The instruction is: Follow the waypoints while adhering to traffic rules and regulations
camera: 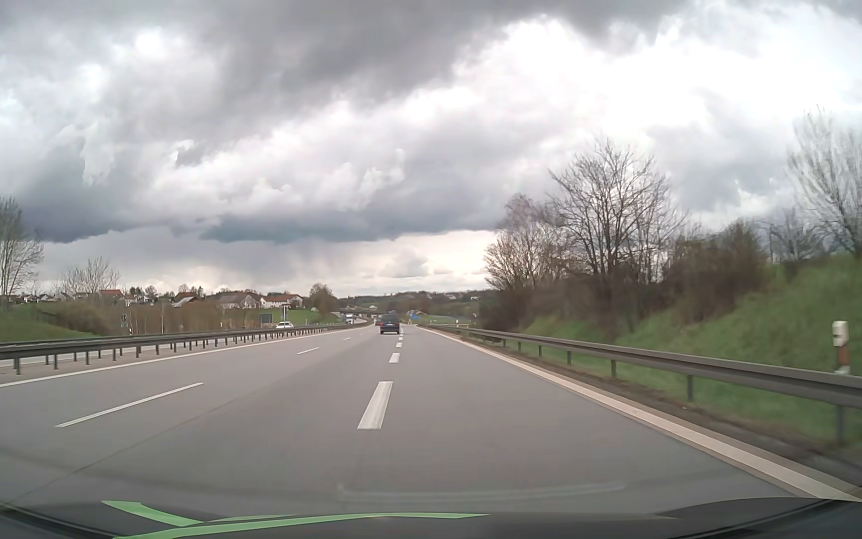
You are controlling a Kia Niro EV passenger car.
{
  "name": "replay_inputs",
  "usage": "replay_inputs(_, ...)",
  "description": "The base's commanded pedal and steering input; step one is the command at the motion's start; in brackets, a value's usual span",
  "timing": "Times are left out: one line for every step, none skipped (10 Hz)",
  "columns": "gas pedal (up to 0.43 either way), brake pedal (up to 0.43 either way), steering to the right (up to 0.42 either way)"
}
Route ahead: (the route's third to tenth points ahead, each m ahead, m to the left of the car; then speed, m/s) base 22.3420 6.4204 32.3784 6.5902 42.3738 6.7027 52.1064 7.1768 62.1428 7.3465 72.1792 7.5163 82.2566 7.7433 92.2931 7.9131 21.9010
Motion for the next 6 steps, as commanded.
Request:
replay_inputs(0.000, 0.000, -0.005)
replay_inputs(0.000, 0.000, -0.005)
replay_inputs(0.000, 0.000, -0.005)
replay_inputs(0.000, 0.000, -0.006)
replay_inputs(0.000, 0.012, -0.006)
replay_inputs(0.000, 0.030, -0.006)
